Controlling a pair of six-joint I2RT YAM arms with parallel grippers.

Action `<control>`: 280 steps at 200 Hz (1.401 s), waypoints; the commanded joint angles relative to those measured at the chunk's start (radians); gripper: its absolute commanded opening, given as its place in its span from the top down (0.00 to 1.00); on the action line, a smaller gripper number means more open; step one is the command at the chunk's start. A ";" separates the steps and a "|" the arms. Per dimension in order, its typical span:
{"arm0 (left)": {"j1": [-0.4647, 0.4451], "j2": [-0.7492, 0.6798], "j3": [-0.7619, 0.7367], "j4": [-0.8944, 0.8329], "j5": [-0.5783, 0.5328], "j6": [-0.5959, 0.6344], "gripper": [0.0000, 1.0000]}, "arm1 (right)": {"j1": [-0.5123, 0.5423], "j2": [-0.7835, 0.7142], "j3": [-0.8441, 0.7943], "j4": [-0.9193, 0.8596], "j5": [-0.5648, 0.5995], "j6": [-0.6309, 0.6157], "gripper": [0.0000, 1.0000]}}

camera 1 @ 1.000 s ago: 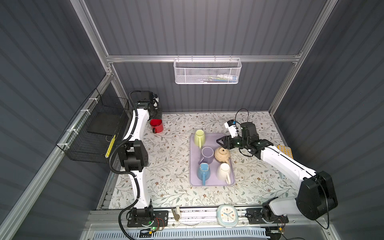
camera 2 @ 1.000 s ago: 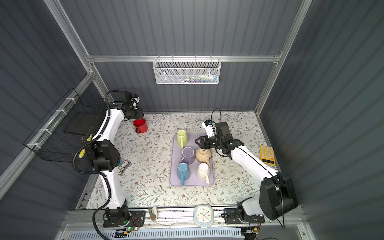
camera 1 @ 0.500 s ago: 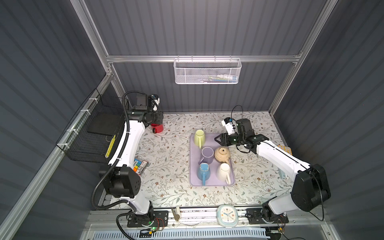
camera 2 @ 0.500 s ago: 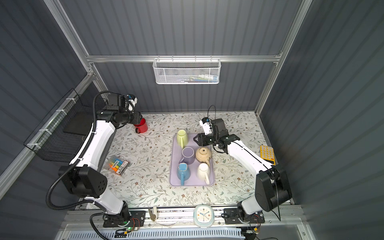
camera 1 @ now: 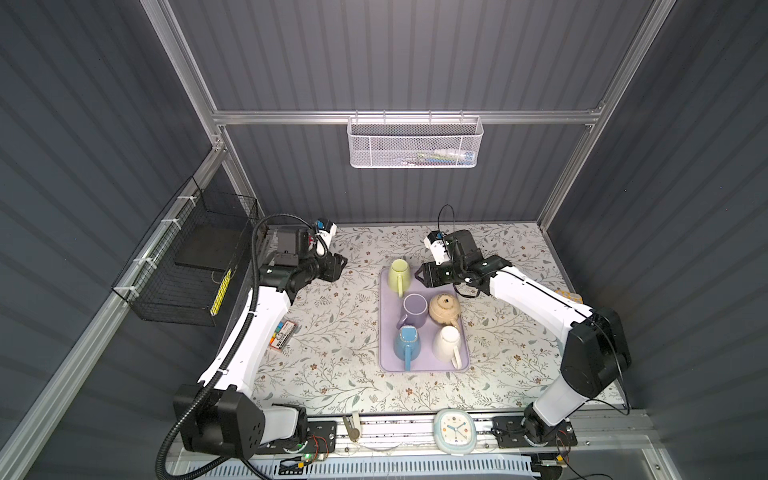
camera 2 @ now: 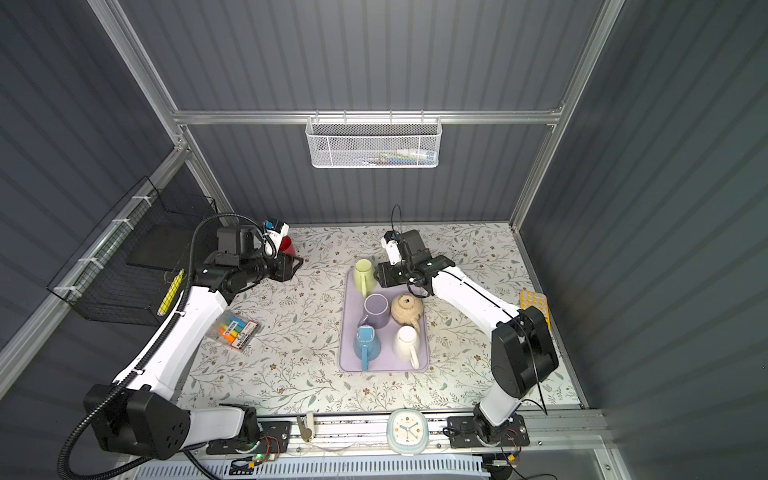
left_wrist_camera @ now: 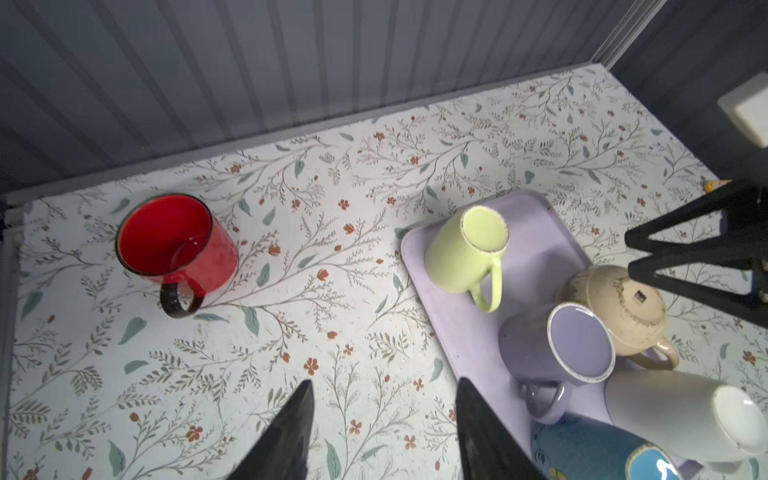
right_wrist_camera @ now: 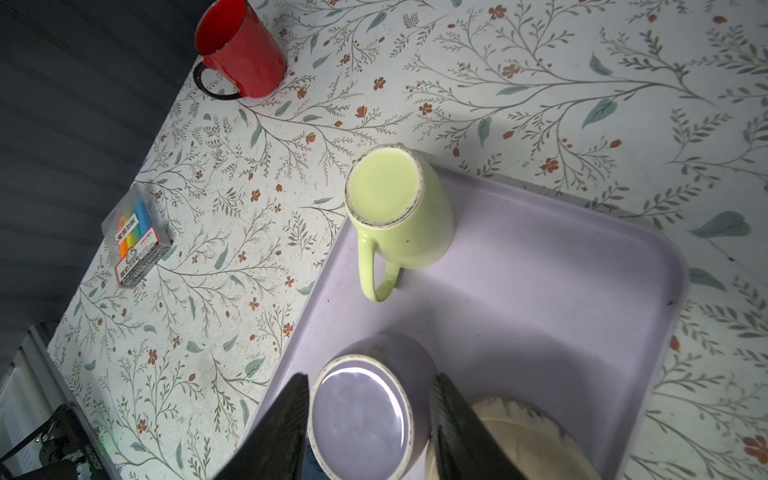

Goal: Turn the mug right side up
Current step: 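Move the right gripper over the light green mug on the tray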

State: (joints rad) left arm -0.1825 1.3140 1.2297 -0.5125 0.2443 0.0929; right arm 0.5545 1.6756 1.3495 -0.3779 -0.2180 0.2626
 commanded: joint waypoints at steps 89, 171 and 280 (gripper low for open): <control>-0.004 -0.101 -0.182 0.147 0.120 -0.050 0.46 | 0.107 0.213 0.252 -0.197 0.152 0.105 0.51; -0.004 -0.100 -0.223 0.190 0.127 -0.061 0.47 | 0.133 0.360 0.390 -0.285 0.212 0.171 0.51; -0.008 -0.070 -0.216 0.180 0.137 -0.053 0.47 | 0.148 0.460 0.446 -0.288 0.254 0.202 0.53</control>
State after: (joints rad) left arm -0.1829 1.2392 1.0206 -0.3359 0.3611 0.0410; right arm 0.6964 2.1159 1.7573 -0.6449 0.0036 0.4473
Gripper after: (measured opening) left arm 0.527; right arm 0.476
